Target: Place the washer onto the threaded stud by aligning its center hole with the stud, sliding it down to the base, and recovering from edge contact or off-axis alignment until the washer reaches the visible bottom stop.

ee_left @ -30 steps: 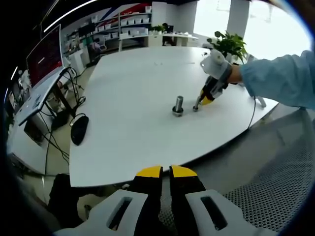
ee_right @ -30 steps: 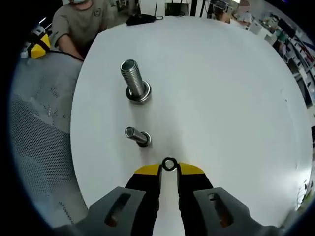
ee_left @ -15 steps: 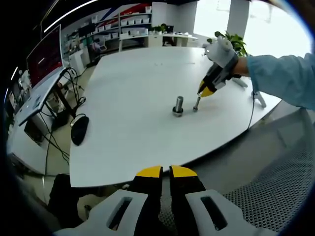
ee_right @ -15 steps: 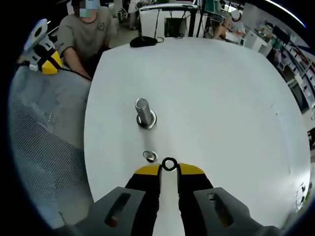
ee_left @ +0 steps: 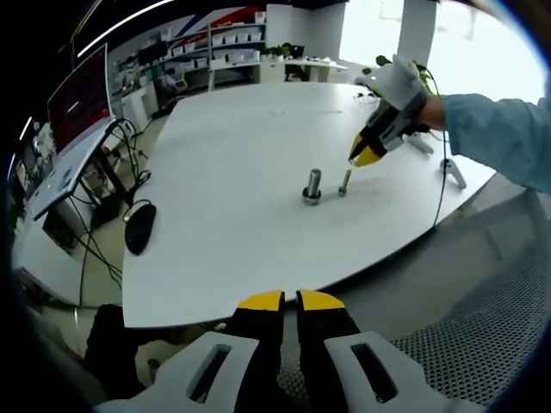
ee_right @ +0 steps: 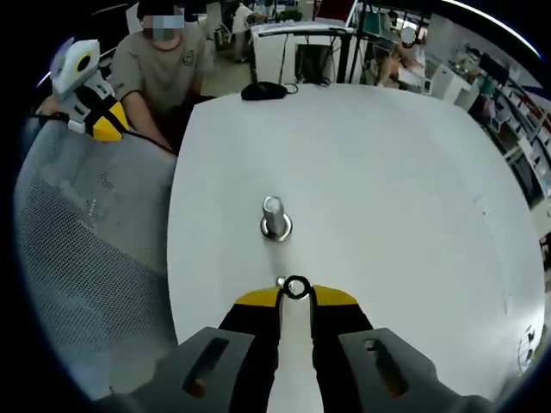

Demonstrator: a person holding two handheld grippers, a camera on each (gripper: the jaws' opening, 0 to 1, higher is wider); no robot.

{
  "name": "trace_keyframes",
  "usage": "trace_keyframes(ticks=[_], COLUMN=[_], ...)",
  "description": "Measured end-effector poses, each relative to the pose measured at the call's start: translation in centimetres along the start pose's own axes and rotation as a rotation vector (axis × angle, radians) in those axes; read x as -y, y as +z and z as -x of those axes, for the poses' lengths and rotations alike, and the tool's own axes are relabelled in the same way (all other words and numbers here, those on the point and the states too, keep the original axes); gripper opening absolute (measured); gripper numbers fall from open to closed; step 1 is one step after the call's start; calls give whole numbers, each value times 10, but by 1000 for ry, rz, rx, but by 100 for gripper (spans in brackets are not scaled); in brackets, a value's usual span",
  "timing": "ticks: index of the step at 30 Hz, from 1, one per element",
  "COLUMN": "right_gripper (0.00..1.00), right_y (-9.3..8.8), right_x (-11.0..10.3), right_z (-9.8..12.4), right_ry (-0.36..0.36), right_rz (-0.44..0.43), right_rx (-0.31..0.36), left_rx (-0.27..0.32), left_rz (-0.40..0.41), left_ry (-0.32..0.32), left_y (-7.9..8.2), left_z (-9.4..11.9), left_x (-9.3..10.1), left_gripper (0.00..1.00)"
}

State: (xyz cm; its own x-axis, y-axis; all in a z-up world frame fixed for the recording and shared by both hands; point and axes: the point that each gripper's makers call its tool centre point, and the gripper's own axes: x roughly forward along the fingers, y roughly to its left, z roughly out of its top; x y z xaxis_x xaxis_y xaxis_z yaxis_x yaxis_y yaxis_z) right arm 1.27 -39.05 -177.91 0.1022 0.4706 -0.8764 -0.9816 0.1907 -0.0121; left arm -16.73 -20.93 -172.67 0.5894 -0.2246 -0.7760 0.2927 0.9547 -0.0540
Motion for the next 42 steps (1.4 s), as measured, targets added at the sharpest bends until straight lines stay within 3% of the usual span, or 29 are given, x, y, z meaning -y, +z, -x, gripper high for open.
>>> trace_keyframes(ticks=[11,42], right_gripper=[14,14], right_y=[1,-2], right_x=[-9,-6], right_z=[-7,-20], right_ry=[22,40], right_rz=[14,36], right_rx=[-27,-82], left_rx=[3,-3], left_rz=[3,1], left_ry=[4,0], left_y=[1,0], left_z=[0,0], left_x=[0,0], left_gripper=[3,3])
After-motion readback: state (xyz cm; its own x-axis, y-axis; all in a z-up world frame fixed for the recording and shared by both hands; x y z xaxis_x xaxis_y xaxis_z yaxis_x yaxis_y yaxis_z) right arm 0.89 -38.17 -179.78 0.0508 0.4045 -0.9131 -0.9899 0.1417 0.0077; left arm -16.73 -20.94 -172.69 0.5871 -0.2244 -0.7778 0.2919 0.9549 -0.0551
